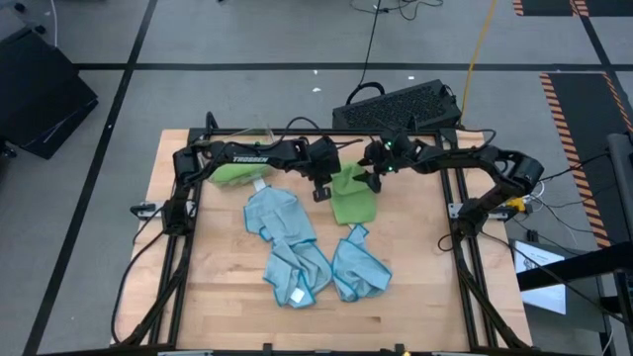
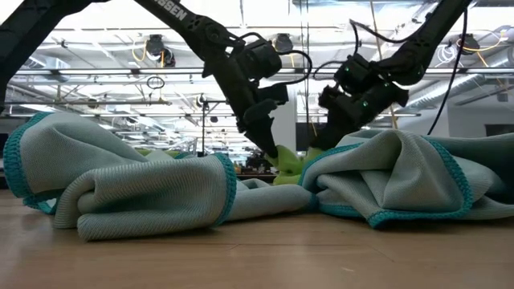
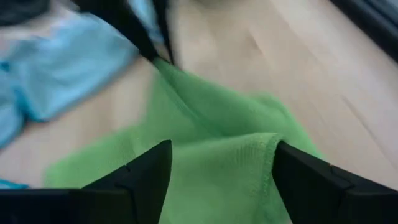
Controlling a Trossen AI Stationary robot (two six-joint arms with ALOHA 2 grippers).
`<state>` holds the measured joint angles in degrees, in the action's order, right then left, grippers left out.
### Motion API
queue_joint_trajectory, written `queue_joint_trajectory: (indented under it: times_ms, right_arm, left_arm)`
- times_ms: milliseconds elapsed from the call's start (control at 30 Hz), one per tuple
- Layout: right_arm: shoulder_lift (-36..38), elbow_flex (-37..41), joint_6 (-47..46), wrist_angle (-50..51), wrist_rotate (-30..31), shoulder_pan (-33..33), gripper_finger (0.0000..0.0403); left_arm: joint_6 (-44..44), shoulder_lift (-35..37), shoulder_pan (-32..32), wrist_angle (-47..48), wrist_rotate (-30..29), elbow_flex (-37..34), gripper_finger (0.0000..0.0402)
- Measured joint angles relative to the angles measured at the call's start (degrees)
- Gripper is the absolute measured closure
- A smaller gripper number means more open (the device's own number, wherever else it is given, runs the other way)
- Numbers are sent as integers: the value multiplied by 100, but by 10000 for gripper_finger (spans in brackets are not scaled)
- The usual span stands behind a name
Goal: Fold microfiber towels
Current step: Fold the green microfiber cloth
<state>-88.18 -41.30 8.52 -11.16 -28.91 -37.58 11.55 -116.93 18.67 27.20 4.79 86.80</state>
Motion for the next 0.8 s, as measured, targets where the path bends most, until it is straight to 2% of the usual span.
queue_joint_trajectory:
  times_ms: [200, 333, 533, 633, 800]
  right_arm:
    - [113, -4, -234, -818, -846, 333, 189]
    - [403, -2, -421, -222, -868, 541, 194]
    - [1029, -7, 6, 1002, -239, 674, 149]
    - [1150, -12, 280, 1186, 91, 667, 127]
    - [1180, -9, 817, 1580, 215, 665, 129]
  left_arm:
    - [323, -17, -20, 34, -4, 0, 382]
    - [539, -17, -15, 105, 43, 0, 395]
    - [980, -17, -96, 156, 172, 0, 385]
    - [1220, -17, -142, 153, 178, 0, 384]
    - [1279, -17, -154, 153, 182, 0, 396]
